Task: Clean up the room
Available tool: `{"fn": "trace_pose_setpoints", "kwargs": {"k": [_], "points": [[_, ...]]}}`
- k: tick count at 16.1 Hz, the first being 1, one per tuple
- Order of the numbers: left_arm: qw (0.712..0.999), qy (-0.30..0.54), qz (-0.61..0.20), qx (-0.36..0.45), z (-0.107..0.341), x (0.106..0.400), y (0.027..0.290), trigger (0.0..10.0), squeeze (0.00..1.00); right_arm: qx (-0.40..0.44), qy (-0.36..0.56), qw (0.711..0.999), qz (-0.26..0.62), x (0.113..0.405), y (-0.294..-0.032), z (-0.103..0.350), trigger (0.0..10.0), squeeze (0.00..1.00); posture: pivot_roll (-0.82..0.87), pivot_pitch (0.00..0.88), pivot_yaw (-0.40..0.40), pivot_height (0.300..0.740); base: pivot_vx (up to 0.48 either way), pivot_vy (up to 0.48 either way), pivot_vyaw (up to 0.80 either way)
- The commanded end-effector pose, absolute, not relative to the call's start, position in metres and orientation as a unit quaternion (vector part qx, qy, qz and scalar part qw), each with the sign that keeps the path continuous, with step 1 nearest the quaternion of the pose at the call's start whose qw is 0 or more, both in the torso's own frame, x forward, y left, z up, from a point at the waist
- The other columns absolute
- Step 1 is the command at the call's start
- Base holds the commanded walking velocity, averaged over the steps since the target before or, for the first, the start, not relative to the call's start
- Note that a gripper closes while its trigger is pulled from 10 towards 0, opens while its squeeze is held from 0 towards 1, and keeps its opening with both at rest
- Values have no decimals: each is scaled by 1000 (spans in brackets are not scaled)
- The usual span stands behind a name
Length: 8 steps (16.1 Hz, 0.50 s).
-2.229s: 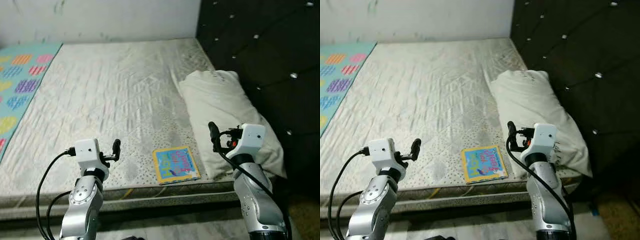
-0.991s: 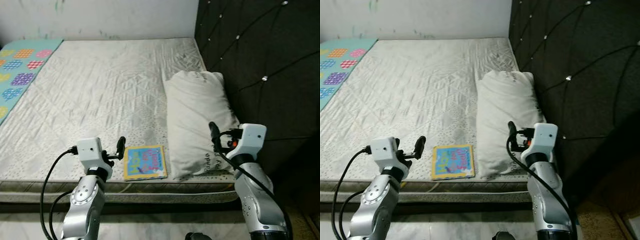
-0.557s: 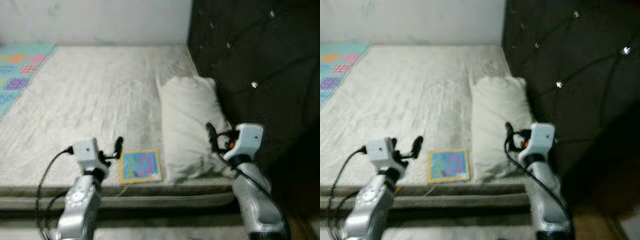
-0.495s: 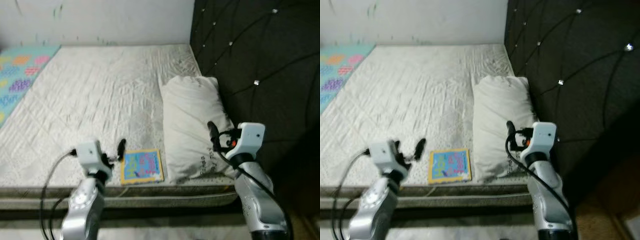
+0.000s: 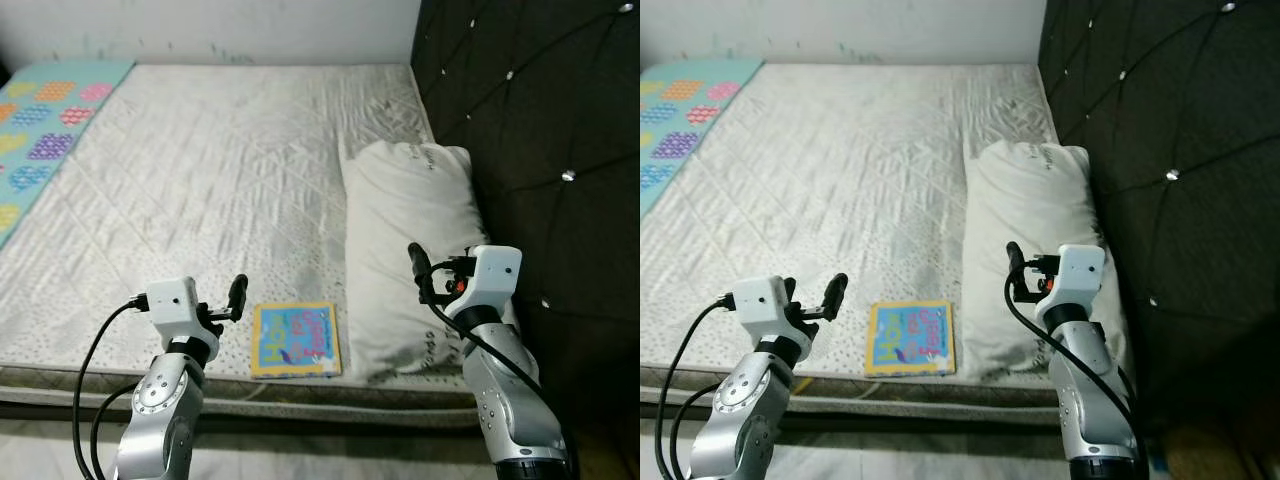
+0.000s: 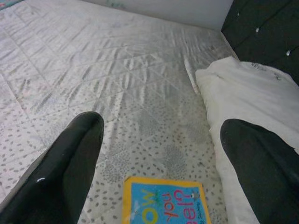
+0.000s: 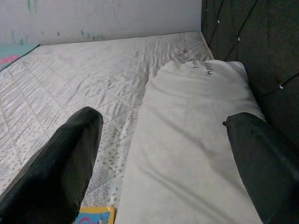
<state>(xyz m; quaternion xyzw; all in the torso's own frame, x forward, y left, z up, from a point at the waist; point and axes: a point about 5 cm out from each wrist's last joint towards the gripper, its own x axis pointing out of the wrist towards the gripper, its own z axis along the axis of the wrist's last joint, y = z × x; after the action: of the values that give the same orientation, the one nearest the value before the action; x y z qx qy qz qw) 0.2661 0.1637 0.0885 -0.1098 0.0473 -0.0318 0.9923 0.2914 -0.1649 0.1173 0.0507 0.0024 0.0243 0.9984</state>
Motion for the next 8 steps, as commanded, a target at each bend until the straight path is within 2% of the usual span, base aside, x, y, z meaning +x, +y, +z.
{"fn": "trace_pose_setpoints", "kwargs": {"k": [1, 8], "points": [[992, 45, -39, -112, 90, 265, 163, 10000, 0, 49, 0, 999, 19, 291, -167, 118, 10000, 0, -156, 108, 32, 740, 356, 0, 0], [992, 48, -41, -112, 90, 265, 162, 10000, 0, 47, -1, 999, 16, 291, -168, 118, 10000, 0, -157, 111, 34, 740, 447, 0, 0]]}}
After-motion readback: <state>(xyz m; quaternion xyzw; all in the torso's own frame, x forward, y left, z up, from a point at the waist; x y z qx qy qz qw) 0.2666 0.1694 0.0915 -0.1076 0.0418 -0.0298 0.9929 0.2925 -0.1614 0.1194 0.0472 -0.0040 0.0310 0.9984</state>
